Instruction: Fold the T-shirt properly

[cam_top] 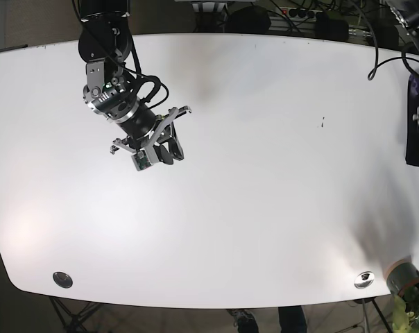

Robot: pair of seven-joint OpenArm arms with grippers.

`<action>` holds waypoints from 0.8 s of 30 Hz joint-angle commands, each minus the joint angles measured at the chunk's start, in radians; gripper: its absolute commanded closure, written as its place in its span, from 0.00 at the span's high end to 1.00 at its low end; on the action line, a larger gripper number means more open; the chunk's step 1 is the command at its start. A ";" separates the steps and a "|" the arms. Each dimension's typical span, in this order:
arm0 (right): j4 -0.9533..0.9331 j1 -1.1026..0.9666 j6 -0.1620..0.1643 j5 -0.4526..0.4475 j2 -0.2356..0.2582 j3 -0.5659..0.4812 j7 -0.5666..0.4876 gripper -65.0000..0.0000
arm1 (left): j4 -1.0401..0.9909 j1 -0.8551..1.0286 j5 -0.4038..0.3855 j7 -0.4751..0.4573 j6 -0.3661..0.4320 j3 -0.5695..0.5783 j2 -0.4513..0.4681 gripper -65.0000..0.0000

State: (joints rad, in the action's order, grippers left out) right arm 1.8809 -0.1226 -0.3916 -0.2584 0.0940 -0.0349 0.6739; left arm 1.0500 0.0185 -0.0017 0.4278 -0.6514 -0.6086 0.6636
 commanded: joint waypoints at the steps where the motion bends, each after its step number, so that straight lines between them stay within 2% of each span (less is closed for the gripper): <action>1: 0.062 0.019 0.006 -0.009 0.017 -0.001 -0.029 0.19 | 0.175 0.021 -0.002 -0.001 0.003 -0.020 -0.006 0.75; 7: 0.072 0.036 0.007 -0.008 0.020 0.005 -0.029 0.19 | 0.461 0.038 0.004 0.003 0.008 -0.012 -0.138 0.75; 14: 0.073 0.031 0.007 -0.008 0.019 0.059 -0.029 0.20 | 0.712 0.042 0.009 0.003 0.012 0.137 -0.288 0.75; 18: 0.095 0.010 0.007 -0.009 0.020 0.091 -0.027 0.20 | 0.797 0.067 0.009 0.003 0.012 0.191 -0.376 0.75; 24: 0.102 -0.019 0.007 -0.017 0.017 0.157 -0.027 0.20 | 0.801 0.071 0.010 0.004 0.025 0.224 -0.465 0.75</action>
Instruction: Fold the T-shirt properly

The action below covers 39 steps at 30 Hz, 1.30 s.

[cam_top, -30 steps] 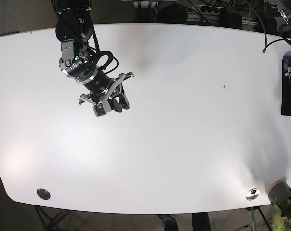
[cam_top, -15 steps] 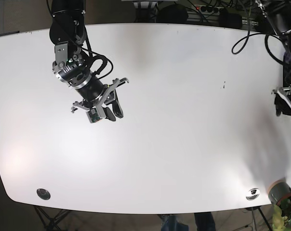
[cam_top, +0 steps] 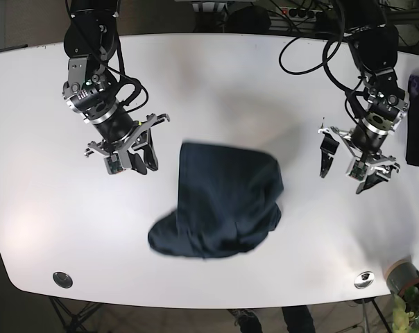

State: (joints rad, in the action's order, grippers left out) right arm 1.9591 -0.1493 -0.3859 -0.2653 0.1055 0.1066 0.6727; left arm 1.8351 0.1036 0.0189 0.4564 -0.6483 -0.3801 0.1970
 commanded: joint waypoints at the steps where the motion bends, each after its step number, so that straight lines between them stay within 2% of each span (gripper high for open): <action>1: 0.026 0.004 0.002 -0.010 0.006 0.028 -0.026 0.20 | 0.016 -0.012 -0.010 -0.025 0.034 -0.004 -0.004 0.75; 5: 0.030 -0.011 -0.006 -0.010 0.004 0.066 -0.026 0.20 | -0.001 0.005 -0.015 0.002 0.072 0.002 -0.004 0.75; 9: 0.039 -0.016 -0.006 -0.010 0.007 0.071 -0.026 0.22 | -0.005 0.002 -0.018 0.038 0.075 -0.003 -0.004 0.75; 14: 0.041 -0.017 -0.006 -0.010 0.004 0.068 -0.026 0.41 | -0.005 0.005 -0.018 0.045 0.075 0.003 -0.009 0.75; 19: 0.038 -0.011 -0.005 -0.010 0.001 0.052 -0.020 0.51 | -0.018 0.011 -0.018 0.045 0.074 0.007 -0.012 0.75; 25: 0.030 0.030 0.000 -0.002 0.007 -0.057 0.048 0.63 | -0.058 0.072 -0.020 0.043 0.074 0.022 -0.008 0.74; 28: 0.016 0.050 0.000 -0.002 0.006 -0.098 0.063 0.63 | -0.059 0.115 -0.020 0.040 0.074 0.020 -0.006 0.73; 33: 0.003 0.067 -0.005 -0.002 0.003 -0.189 0.068 0.63 | -0.058 0.175 -0.020 0.038 0.072 0.019 -0.004 0.62; 39: -0.083 0.133 -0.002 -0.001 0.009 -0.376 0.068 0.63 | -0.047 0.245 -0.021 0.038 0.072 0.019 -0.004 0.61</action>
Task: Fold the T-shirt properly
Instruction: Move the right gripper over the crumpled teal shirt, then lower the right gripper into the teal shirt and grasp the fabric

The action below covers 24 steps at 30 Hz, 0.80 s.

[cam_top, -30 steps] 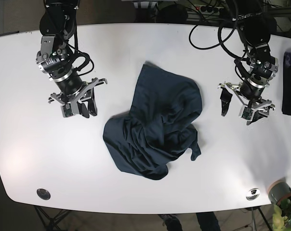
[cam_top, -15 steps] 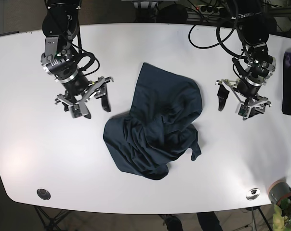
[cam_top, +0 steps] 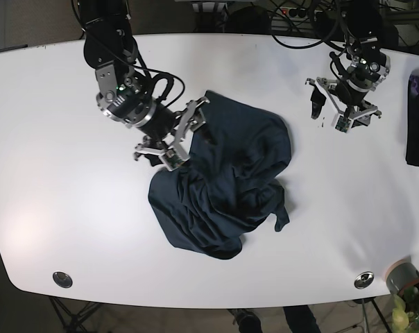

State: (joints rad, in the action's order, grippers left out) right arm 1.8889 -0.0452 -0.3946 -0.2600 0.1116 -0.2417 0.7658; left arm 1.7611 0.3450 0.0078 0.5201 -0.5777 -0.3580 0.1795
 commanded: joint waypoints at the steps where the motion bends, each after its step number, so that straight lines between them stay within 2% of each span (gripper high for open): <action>1: -0.033 0.048 0.007 -0.006 0.003 -0.049 -0.025 0.63 | 0.038 0.010 -0.010 -0.025 0.002 -0.003 0.013 0.61; 8: -0.174 0.160 0.009 -0.008 -0.011 -0.201 -0.025 0.63 | 0.090 0.072 -0.009 -0.025 0.002 -0.019 0.015 0.60; 10: -0.233 0.204 0.009 -0.006 -0.045 -0.247 -0.027 0.63 | 0.089 0.075 -0.009 -0.025 0.002 -0.069 0.015 0.60; 16: -0.384 0.316 0.010 -0.006 -0.100 -0.341 -0.029 0.63 | 0.086 0.075 -0.009 -0.022 0.002 -0.151 0.013 0.60; 21: -0.523 0.408 0.010 -0.005 -0.161 -0.342 -0.035 0.63 | 0.082 0.076 -0.009 -0.021 0.002 -0.184 0.013 0.60; 24: -0.616 0.474 0.010 -0.005 -0.186 -0.342 -0.079 0.63 | 0.082 0.076 -0.009 -0.021 0.002 -0.189 0.012 0.60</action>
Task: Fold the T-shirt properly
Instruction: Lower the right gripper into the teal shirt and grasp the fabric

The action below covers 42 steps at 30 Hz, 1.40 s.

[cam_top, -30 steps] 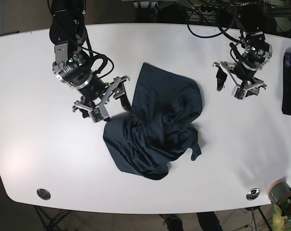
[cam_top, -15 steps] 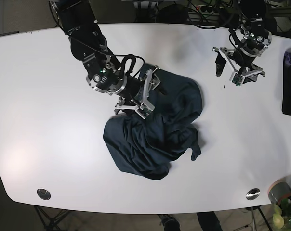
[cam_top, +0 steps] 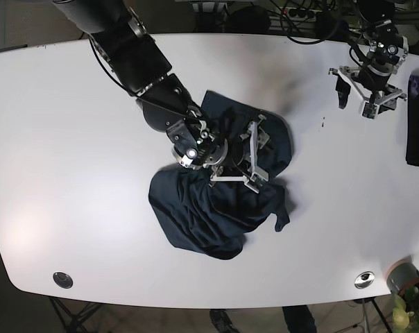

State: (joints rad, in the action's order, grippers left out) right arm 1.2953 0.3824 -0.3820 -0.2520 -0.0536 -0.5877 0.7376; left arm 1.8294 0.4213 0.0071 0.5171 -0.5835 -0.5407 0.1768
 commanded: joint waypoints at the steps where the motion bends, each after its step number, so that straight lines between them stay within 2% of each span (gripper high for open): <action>1: -0.042 0.060 -0.002 -0.013 -0.025 0.004 -0.062 0.63 | 0.014 0.000 -0.008 -0.018 0.007 -0.008 0.014 0.60; 16: -0.379 0.201 -0.002 -0.014 -0.068 0.004 -0.252 0.63 | 0.014 0.008 -0.009 -0.018 0.007 -0.002 0.008 0.60; 22: -0.374 0.195 -0.002 -0.016 -0.075 -0.002 -0.253 0.63 | 0.013 0.006 -0.009 -0.018 0.007 0.000 0.008 0.60; 27: -0.369 0.183 0.001 -0.016 -0.098 -0.085 -0.252 0.63 | 0.002 0.006 -0.011 -0.019 0.007 0.003 0.007 0.60; 34: -0.368 0.180 0.077 -0.022 -0.103 -0.177 -0.255 0.63 | -0.027 0.006 -0.011 -0.022 0.007 0.014 0.008 0.60; 42: -0.368 0.180 0.133 -0.022 -0.103 -0.225 -0.257 0.63 | -0.027 0.004 -0.011 -0.022 0.007 0.014 0.008 0.60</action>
State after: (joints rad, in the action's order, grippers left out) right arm 0.9077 0.5308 -0.2604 -0.2661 -0.1417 -0.8051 0.5045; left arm 1.7870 0.4297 0.0063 0.5156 -0.5804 -0.5224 0.1730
